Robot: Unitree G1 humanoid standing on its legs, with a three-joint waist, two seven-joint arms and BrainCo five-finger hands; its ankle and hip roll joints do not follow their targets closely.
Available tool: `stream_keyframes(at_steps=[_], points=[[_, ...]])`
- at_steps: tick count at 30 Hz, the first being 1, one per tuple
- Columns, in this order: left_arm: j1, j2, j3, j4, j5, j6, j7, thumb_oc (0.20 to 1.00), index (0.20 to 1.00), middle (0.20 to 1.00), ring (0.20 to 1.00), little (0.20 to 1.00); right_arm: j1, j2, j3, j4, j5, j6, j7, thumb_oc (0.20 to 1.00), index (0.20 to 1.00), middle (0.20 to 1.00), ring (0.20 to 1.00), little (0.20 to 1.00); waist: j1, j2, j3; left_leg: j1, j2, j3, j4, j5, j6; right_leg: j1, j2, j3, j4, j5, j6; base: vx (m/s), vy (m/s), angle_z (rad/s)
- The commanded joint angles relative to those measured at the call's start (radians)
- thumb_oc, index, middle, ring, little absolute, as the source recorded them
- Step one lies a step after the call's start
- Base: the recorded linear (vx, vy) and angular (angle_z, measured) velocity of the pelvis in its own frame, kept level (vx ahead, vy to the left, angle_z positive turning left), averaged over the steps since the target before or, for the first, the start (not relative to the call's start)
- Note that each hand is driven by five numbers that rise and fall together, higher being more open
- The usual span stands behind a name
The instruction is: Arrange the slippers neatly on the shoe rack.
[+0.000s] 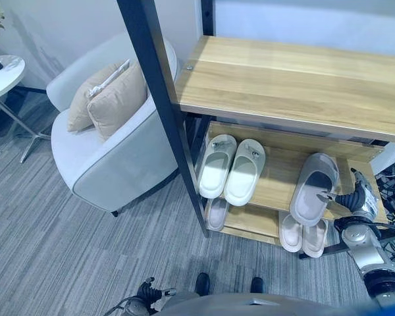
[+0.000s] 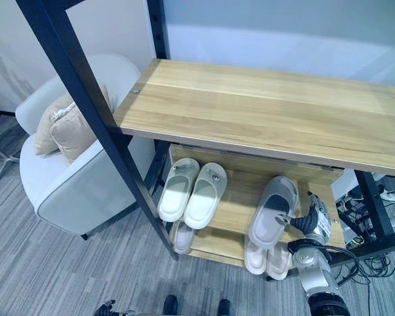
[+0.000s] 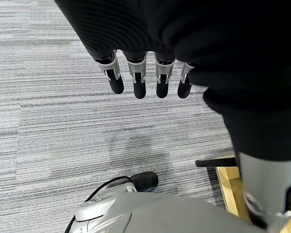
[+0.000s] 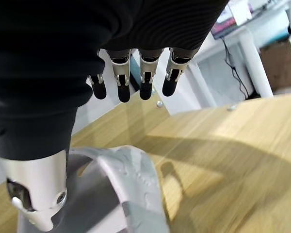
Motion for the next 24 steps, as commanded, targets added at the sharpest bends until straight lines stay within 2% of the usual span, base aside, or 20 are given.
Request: stream_keyframes(at_steps=[1,8,11,13,14,18,24], points=[[-0.020,-0.046,-0.046,0.107,0.002,0.003,-0.014,1.000,1.000,1.000,1.000,1.000,-0.079,-0.020,0.003,0.043,0.059,-0.043,-0.012,1.000,1.000,1.000,1.000,1.000,0.021,-0.016,0.005,0.010,0.032,0.052,0.013,-0.097,-0.029,0.046,-0.068,-0.011,0.011,-0.028,0.077,0.00,0.000,0.00],[-0.021,-0.032,-0.046,0.116,-0.015,0.010,-0.017,1.000,1.000,1.000,1.000,1.000,-0.111,-0.021,0.047,0.176,0.156,-0.056,0.047,1.000,1.000,1.000,1.000,1.000,0.030,-0.024,0.002,0.006,0.032,0.044,0.013,-0.090,-0.032,0.050,-0.066,-0.025,0.011,-0.030,0.076,0.00,0.004,0.04],[-0.015,-0.023,-0.051,0.117,-0.021,0.009,-0.020,1.000,1.000,1.000,1.000,1.000,-0.133,-0.027,0.066,0.264,0.198,-0.069,0.067,0.887,0.887,0.887,0.887,0.887,0.041,-0.031,0.003,0.000,0.031,0.037,0.013,-0.085,-0.034,0.048,-0.067,-0.035,0.011,-0.030,0.076,0.01,0.018,0.09],[-0.010,-0.021,-0.052,0.117,-0.022,0.010,-0.023,1.000,1.000,1.000,1.000,1.000,-0.147,-0.042,0.076,0.289,0.197,-0.067,0.077,0.922,0.922,0.922,0.922,0.922,0.046,-0.034,0.003,-0.005,0.030,0.034,0.013,-0.083,-0.035,0.045,-0.067,-0.041,0.011,-0.029,0.077,0.00,0.020,0.08],[-0.008,-0.020,-0.053,0.118,-0.022,0.011,-0.023,1.000,1.000,1.000,1.000,1.000,-0.153,-0.047,0.078,0.291,0.198,-0.065,0.075,1.000,1.000,1.000,1.000,1.000,0.049,-0.036,0.004,-0.007,0.030,0.031,0.013,-0.082,-0.036,0.043,-0.068,-0.042,0.011,-0.029,0.078,-0.01,0.015,0.08],[0.001,-0.024,-0.055,0.120,-0.025,0.012,-0.021,1.000,1.000,1.000,1.000,1.000,-0.163,-0.042,0.072,0.286,0.190,-0.060,0.049,1.000,1.000,1.000,1.000,1.000,0.054,-0.040,0.003,-0.013,0.028,0.026,0.013,-0.080,-0.035,0.040,-0.068,-0.045,0.011,-0.027,0.078,0.00,0.025,0.09],[0.004,-0.030,-0.042,0.110,-0.012,0.006,-0.011,1.000,1.000,1.000,1.000,1.000,-0.156,-0.068,0.060,0.248,0.046,-0.015,-0.024,1.000,1.000,1.000,1.000,1.000,0.061,-0.047,0.001,-0.016,0.025,0.013,0.013,-0.080,-0.034,0.045,-0.069,-0.055,0.011,-0.030,0.078,0.00,0.018,0.03]])
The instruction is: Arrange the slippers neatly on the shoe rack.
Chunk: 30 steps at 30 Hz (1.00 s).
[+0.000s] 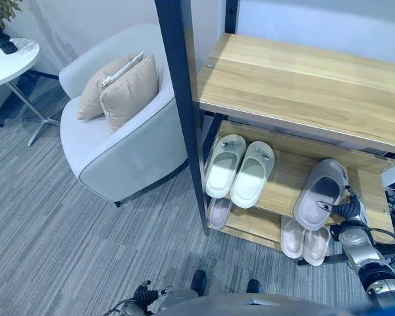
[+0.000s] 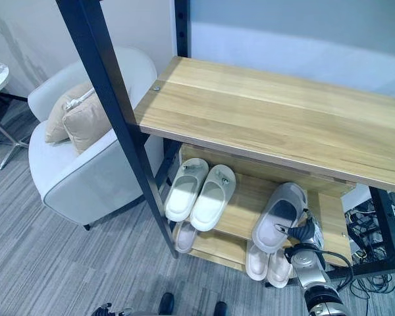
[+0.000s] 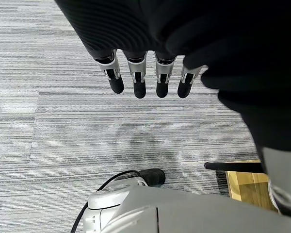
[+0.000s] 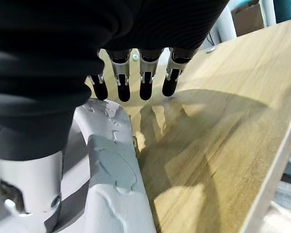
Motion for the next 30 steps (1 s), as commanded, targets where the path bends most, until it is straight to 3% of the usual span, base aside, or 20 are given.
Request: stream_keyframes(at_steps=[1,9,10,11,12,21,26,30], points=[[0.001,-0.045,-0.042,0.089,0.011,0.001,-0.007,1.000,1.000,1.000,1.000,1.000,-0.051,-0.065,-0.014,-0.032,-0.116,0.005,-0.079,1.000,1.000,1.000,1.000,1.000,0.030,-0.016,-0.005,-0.006,0.030,0.056,0.013,-0.080,-0.031,0.029,-0.066,-0.006,0.006,-0.019,0.079,0.00,0.016,0.07],[0.001,-0.042,-0.039,0.086,0.022,-0.006,-0.002,1.000,1.000,1.000,1.000,1.000,-0.075,-0.077,0.011,-0.018,-0.184,0.031,-0.094,1.000,1.000,1.000,1.000,1.000,0.038,-0.024,-0.001,-0.010,0.028,0.052,0.013,-0.079,-0.030,0.023,-0.066,-0.009,0.006,-0.019,0.077,0.00,0.003,0.01],[0.000,-0.042,-0.039,0.085,0.022,-0.006,-0.002,1.000,1.000,1.000,1.000,1.000,-0.080,-0.081,0.014,-0.013,-0.187,0.032,-0.090,0.624,0.624,0.624,0.624,0.624,0.039,-0.025,-0.001,-0.011,0.028,0.052,0.013,-0.078,-0.030,0.023,-0.067,-0.010,0.006,-0.019,0.077,0.00,0.000,0.00],[0.001,-0.040,-0.040,0.085,0.022,-0.006,-0.002,1.000,1.000,1.000,1.000,1.000,-0.091,-0.088,0.025,0.000,-0.187,0.037,-0.078,0.379,0.379,0.379,0.379,0.379,0.042,-0.027,-0.001,-0.013,0.027,0.051,0.013,-0.078,-0.031,0.022,-0.067,-0.011,0.006,-0.018,0.078,0.00,0.000,0.00],[0.001,-0.040,-0.039,0.085,0.022,-0.006,-0.002,1.000,1.000,1.000,1.000,1.000,-0.092,-0.088,0.025,0.000,-0.187,0.037,-0.078,0.216,0.216,0.216,0.216,0.216,0.042,-0.027,-0.001,-0.013,0.027,0.051,0.013,-0.078,-0.031,0.022,-0.067,-0.011,0.006,-0.018,0.078,0.00,0.000,0.00],[0.005,-0.039,-0.032,0.087,0.016,-0.003,-0.004,1.000,1.000,1.000,1.000,1.000,-0.094,-0.104,0.041,0.014,-0.205,0.038,-0.072,0.200,0.200,0.200,0.200,0.200,0.047,-0.031,-0.004,-0.014,0.028,0.049,0.013,-0.076,-0.031,0.027,-0.065,-0.014,0.006,-0.018,0.078,0.00,0.002,0.01],[-0.009,-0.049,-0.015,0.080,0.031,-0.010,-0.007,1.000,1.000,1.000,1.000,1.000,0.024,-0.121,-0.040,-0.157,-0.280,0.030,-0.099,0.200,0.200,0.200,0.200,0.200,0.027,-0.025,-0.007,-0.003,0.032,0.052,0.013,-0.084,-0.030,0.036,-0.064,-0.016,0.006,-0.020,0.078,0.00,0.000,0.00],[-0.014,-0.064,-0.005,0.083,0.053,-0.014,-0.029,1.000,1.000,1.000,1.000,1.000,0.201,-0.087,-0.089,-0.392,-0.352,-0.024,-0.055,0.200,0.200,0.200,0.200,0.200,-0.007,-0.009,-0.011,0.016,0.038,0.060,0.013,-0.091,-0.027,0.049,-0.061,-0.009,0.021,-0.029,0.076,-0.04,-0.018,-0.03]])
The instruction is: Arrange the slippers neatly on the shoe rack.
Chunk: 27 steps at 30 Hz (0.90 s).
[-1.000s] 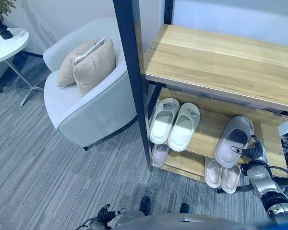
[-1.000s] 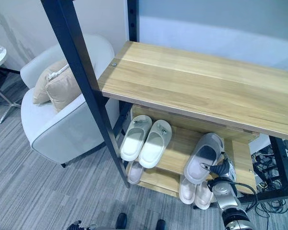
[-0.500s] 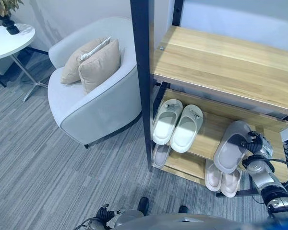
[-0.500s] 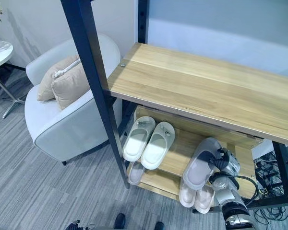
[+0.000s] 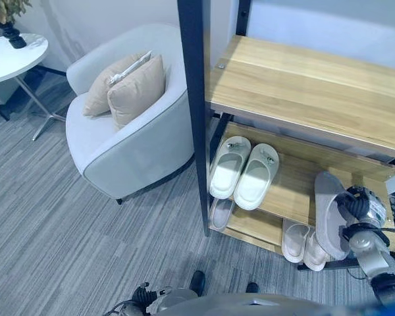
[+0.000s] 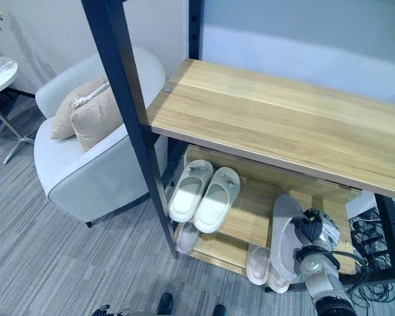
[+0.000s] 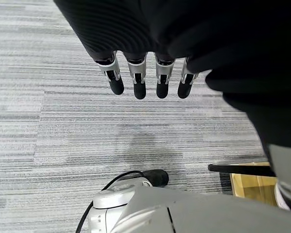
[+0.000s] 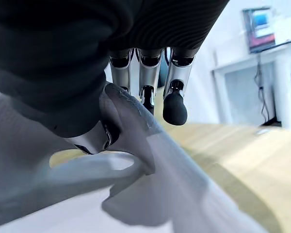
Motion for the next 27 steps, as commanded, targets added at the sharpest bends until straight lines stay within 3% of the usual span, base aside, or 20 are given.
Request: stream_keyframes(at_steps=[1,7,9,12,13,14,16,18,19,21,24,27], points=[[-0.021,-0.057,-0.012,0.083,0.035,-0.014,-0.035,1.000,1.000,1.000,1.000,1.000,-0.021,-0.044,-0.008,-0.081,-0.063,-0.073,0.017,0.200,0.200,0.200,0.200,0.200,0.011,0.002,-0.005,0.002,0.047,0.073,0.013,-0.097,-0.027,0.031,-0.053,0.000,0.027,-0.028,0.071,-0.04,-0.038,-0.08],[-0.008,-0.049,0.010,0.076,0.049,-0.022,-0.054,1.000,1.000,1.000,1.000,1.000,0.154,-0.042,-0.030,-0.354,-0.079,-0.165,0.117,0.200,0.200,0.200,0.200,0.200,-0.022,0.016,0.006,0.019,0.067,0.080,0.013,-0.092,-0.033,0.022,-0.036,0.022,0.066,-0.054,0.061,-0.05,-0.080,-0.10],[0.001,-0.037,0.025,0.072,0.054,-0.037,-0.070,1.000,1.000,1.000,1.000,1.000,0.234,-0.091,0.032,-0.464,-0.120,-0.239,0.209,0.200,0.200,0.200,0.200,0.200,-0.029,0.015,0.012,0.040,0.083,0.078,0.013,-0.091,-0.037,0.029,-0.025,0.027,0.087,-0.072,0.051,-0.03,-0.163,-0.09],[-0.009,-0.025,0.035,0.062,0.028,-0.037,-0.071,1.000,1.000,1.000,1.000,1.000,0.245,-0.095,0.116,-0.448,-0.041,-0.279,0.288,0.200,0.200,0.200,0.200,0.200,-0.031,0.020,0.043,0.057,0.104,0.078,0.013,-0.077,-0.031,0.014,-0.013,0.046,0.145,-0.105,0.039,-0.09,-0.111,-0.02],[-0.018,-0.019,0.038,0.053,0.018,-0.039,-0.069,1.000,1.000,1.000,1.000,1.000,0.231,-0.108,0.135,-0.443,-0.033,-0.284,0.297,0.200,0.200,0.200,0.200,0.200,-0.026,0.016,0.069,0.030,0.104,0.078,0.059,-0.082,-0.028,-0.015,-0.017,0.059,0.192,-0.121,0.033,-0.61,-0.138,-0.24],[-0.049,0.009,0.023,0.002,-0.041,-0.057,-0.055,1.000,1.000,1.000,1.000,1.000,0.189,-0.137,0.199,-0.448,0.056,-0.317,0.339,0.200,0.200,0.200,0.200,0.200,-0.015,0.010,0.167,-0.176,0.073,0.051,0.342,-0.153,-0.029,-0.168,-0.035,0.083,0.395,-0.162,0.004,-0.58,-0.108,-0.12],[-0.049,0.013,0.017,-0.006,-0.065,-0.067,-0.046,1.000,1.000,1.000,1.000,1.000,0.197,-0.132,0.224,-0.435,0.148,-0.340,0.372,0.200,0.200,0.200,0.200,0.200,-0.016,0.019,0.167,-0.253,0.074,0.030,0.423,-0.180,-0.029,-0.246,-0.033,0.087,0.489,-0.199,-0.007,-0.37,-0.097,0.19],[-0.053,0.012,0.026,0.006,-0.117,-0.080,-0.041,1.000,1.000,1.000,1.000,1.000,0.164,-0.129,0.230,-0.471,0.258,-0.369,0.374,0.200,0.200,0.200,0.200,0.200,-0.016,0.027,0.186,-0.390,0.082,0.016,0.581,-0.224,-0.030,-0.380,-0.041,0.095,0.658,-0.262,-0.029,-0.23,-0.110,0.32],[-0.053,0.012,0.027,0.006,-0.117,-0.080,-0.041,1.000,1.000,1.000,1.000,1.000,0.164,-0.129,0.230,-0.471,0.258,-0.369,0.374,0.200,0.200,0.200,0.200,0.200,-0.016,0.028,0.183,-0.394,0.082,0.015,0.584,-0.225,-0.030,-0.384,-0.041,0.095,0.661,-0.263,-0.029,-0.22,-0.092,0.13],[-0.074,0.016,0.029,0.005,-0.147,-0.091,-0.031,1.000,1.000,1.000,1.000,1.000,0.075,-0.168,0.308,-0.451,0.228,-0.375,0.366,0.200,0.200,0.200,0.200,0.200,-0.011,0.035,0.193,-0.539,0.092,0.023,0.741,-0.268,-0.022,-0.548,-0.043,0.121,0.813,-0.314,-0.049,-0.19,-0.067,0.00],[-0.101,0.015,0.014,-0.005,-0.196,-0.094,-0.016,1.000,1.000,1.000,1.000,1.000,-0.062,-0.160,0.383,-0.392,0.234,-0.356,0.335,0.200,0.200,0.200,0.200,0.200,-0.002,0.040,0.202,-0.663,0.097,0.035,0.902,-0.341,-0.010,-0.688,-0.033,0.166,0.962,-0.380,-0.056,-0.12,-0.017,0.02],[-0.143,0.005,0.006,-0.044,-0.312,-0.109,0.024,1.000,1.000,1.000,1.000,1.000,-0.267,-0.149,0.463,-0.351,0.222,-0.348,0.271,0.200,0.200,0.200,0.200,0.200,0.012,0.056,0.234,-0.918,0.078,0.046,1.202,-0.432,0.005,-0.932,-0.031,0.227,1.215,-0.473,-0.083,-0.14,-0.018,-0.20]])
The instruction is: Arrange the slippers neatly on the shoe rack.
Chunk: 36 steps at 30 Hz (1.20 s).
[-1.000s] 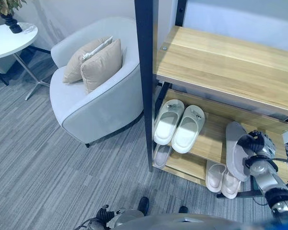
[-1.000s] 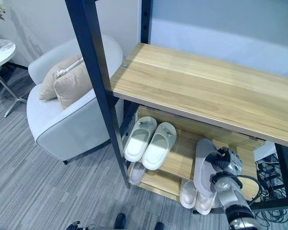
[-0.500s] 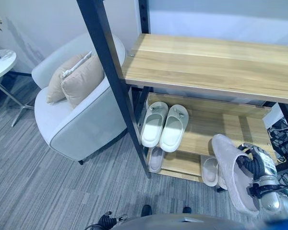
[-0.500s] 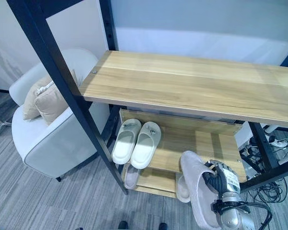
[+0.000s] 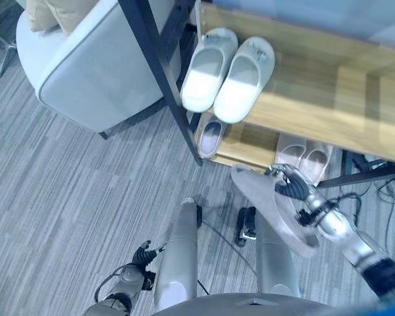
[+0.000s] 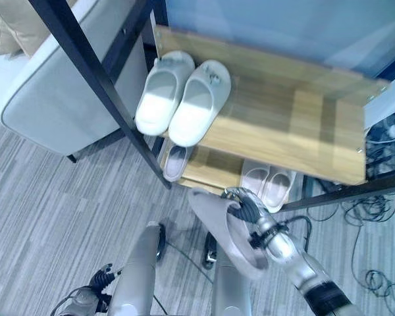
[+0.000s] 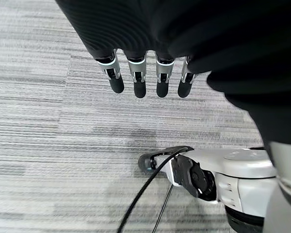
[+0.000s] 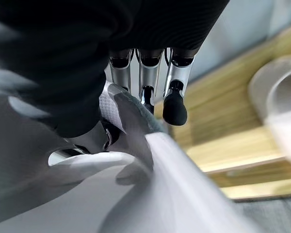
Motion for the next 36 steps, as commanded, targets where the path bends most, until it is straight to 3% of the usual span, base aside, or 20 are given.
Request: stream_keyframes(at_steps=[1,2,3,5,9,10,12,20,31,32,36], points=[[0.013,-0.036,0.026,0.011,-0.228,-0.032,0.043,1.000,1.000,1.000,1.000,1.000,0.071,-0.015,-0.063,-0.122,0.031,-0.050,-0.100,0.200,0.200,0.200,0.200,0.200,0.016,0.000,-0.022,-0.036,-0.009,-0.015,-0.007,-0.022,0.042,-0.007,-0.046,0.088,-0.047,-0.009,0.053,-0.08,0.001,-0.07],[0.004,-0.054,0.073,-0.043,-0.444,-0.048,0.008,1.000,1.000,1.000,1.000,1.000,0.003,-0.002,-0.061,-0.109,0.043,-0.038,-0.117,0.200,0.200,0.200,0.200,0.200,0.016,0.012,-0.018,-0.133,-0.019,-0.024,0.089,-0.049,0.049,-0.107,-0.048,0.112,0.056,-0.033,0.046,-0.04,0.016,0.22],[0.006,-0.050,0.076,-0.100,-0.501,-0.060,0.012,1.000,1.000,1.000,1.000,1.000,-0.044,-0.005,-0.060,-0.106,0.028,-0.026,-0.136,0.200,0.200,0.200,0.200,0.200,0.019,0.018,-0.017,-0.188,-0.029,-0.028,0.142,-0.065,0.051,-0.164,-0.054,0.125,0.116,-0.051,0.042,0.00,0.048,0.31],[0.026,-0.044,0.039,-0.264,-0.547,-0.089,0.026,1.000,1.000,1.000,1.000,1.000,-0.163,-0.027,-0.090,-0.114,-0.057,0.006,-0.200,0.200,0.200,0.200,0.200,0.200,0.027,0.032,-0.025,-0.369,-0.071,-0.031,0.344,-0.122,0.052,-0.343,-0.065,0.161,0.333,-0.106,0.037,0.09,0.035,0.27],[0.077,-0.005,0.019,-0.389,-0.572,-0.117,0.059,1.000,1.000,1.000,1.000,1.000,-0.327,-0.047,-0.131,-0.040,-0.103,0.050,-0.307,0.200,0.200,0.200,0.200,0.200,0.055,0.041,-0.013,-0.498,-0.099,-0.029,0.565,-0.199,0.055,-0.467,-0.076,0.198,0.554,-0.175,0.028,0.16,-0.001,0.42],[0.121,-0.013,0.070,-0.399,-0.730,-0.105,-0.003,1.000,1.000,1.000,1.000,1.000,-0.426,-0.124,-0.126,0.007,-0.177,0.080,-0.340,0.200,0.200,0.200,0.200,0.200,0.079,0.046,-0.005,-0.528,-0.102,-0.028,0.664,-0.239,0.050,-0.496,-0.079,0.215,0.652,-0.205,0.030,0.19,-0.037,0.18],[0.145,-0.008,0.094,-0.386,-0.777,-0.095,-0.025,1.000,1.000,1.000,1.000,1.000,-0.535,-0.172,-0.081,0.114,-0.198,0.116,-0.328,0.200,0.200,0.200,0.200,0.200,0.101,0.051,0.000,-0.565,-0.110,-0.032,0.751,-0.273,0.044,-0.524,-0.077,0.236,0.740,-0.228,0.036,0.18,-0.024,0.21],[0.258,0.027,0.051,-0.334,-0.759,-0.060,-0.051,1.000,1.000,1.000,1.000,1.000,-0.784,-0.188,-0.002,0.488,-0.014,0.164,-0.357,0.200,0.200,0.200,0.200,0.200,0.123,0.069,0.089,-0.580,-0.114,-0.030,0.963,-0.373,0.030,-0.534,-0.067,0.327,0.981,-0.261,0.038,0.08,0.013,0.01],[0.283,0.036,0.027,-0.298,-0.719,-0.047,-0.045,1.000,1.000,1.000,1.000,1.000,-0.834,-0.091,-0.004,0.638,0.042,0.188,-0.373,0.200,0.200,0.200,0.200,0.200,0.122,0.085,0.084,-0.580,-0.107,-0.030,1.013,-0.397,0.023,-0.524,-0.066,0.343,1.026,-0.265,0.042,0.02,0.021,-0.06],[0.289,0.039,0.012,-0.282,-0.723,-0.028,-0.073,1.000,1.000,1.000,1.000,1.000,-0.885,-0.039,-0.025,0.755,0.206,0.170,-0.336,1.000,1.000,1.000,1.000,1.000,0.131,0.092,0.080,-0.580,-0.111,-0.029,1.016,-0.395,0.021,-0.520,-0.073,0.345,1.034,-0.257,0.043,0.02,0.051,0.00],[0.301,0.034,-0.010,-0.265,-0.720,-0.007,-0.103,1.000,1.000,1.000,1.000,1.000,-0.889,0.004,-0.050,0.748,0.263,0.155,-0.334,1.000,1.000,1.000,1.000,1.000,0.132,0.092,0.071,-0.580,-0.109,-0.033,1.012,-0.394,0.018,-0.514,-0.071,0.338,1.028,-0.251,0.044,0.01,0.014,0.00]])
